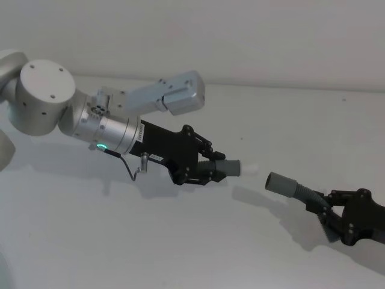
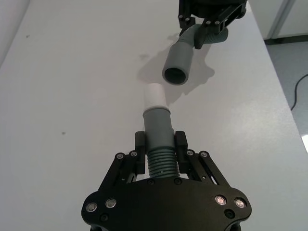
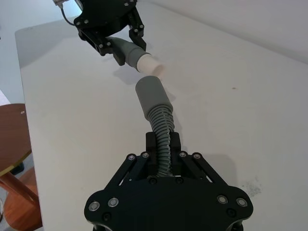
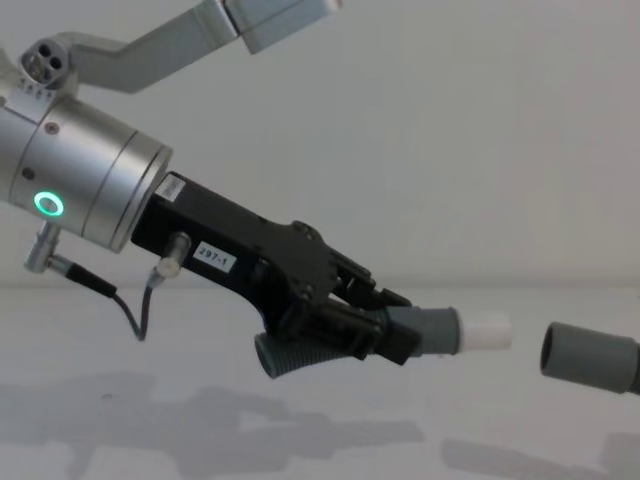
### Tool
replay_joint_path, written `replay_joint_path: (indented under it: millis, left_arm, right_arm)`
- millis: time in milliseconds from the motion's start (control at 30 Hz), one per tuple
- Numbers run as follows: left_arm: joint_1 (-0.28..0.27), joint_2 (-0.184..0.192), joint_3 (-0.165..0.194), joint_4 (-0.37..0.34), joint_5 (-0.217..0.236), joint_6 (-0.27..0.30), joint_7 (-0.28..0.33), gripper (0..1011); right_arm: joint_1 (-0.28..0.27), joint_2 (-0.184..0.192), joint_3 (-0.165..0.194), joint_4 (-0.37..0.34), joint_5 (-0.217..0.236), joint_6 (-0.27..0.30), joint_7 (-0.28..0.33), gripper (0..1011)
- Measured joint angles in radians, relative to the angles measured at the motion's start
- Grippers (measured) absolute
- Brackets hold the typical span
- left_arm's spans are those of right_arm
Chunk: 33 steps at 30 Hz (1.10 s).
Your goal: Use both hands to pick up one end of the pipe from the table, align the ends, and insert them.
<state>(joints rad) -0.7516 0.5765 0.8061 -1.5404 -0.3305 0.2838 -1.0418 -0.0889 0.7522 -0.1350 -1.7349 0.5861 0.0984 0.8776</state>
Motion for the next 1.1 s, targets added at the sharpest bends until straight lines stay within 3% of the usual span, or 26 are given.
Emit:
replay_joint_path:
  millis: [400,1100]
  left_arm:
    - [-0.028,-0.013,0.020,0.027,-0.016,-0.017,-0.038,353]
    - [-0.039,-0.013,0.036,0.034,-0.041,-0.027,-0.051,353]
  right_arm:
    - [0.010,0.000,-0.012,0.003,0.003,0.005,-0.011,157]
    - [0.025,0.000,-0.031,0.004,0.016,0.025,-0.043,157]
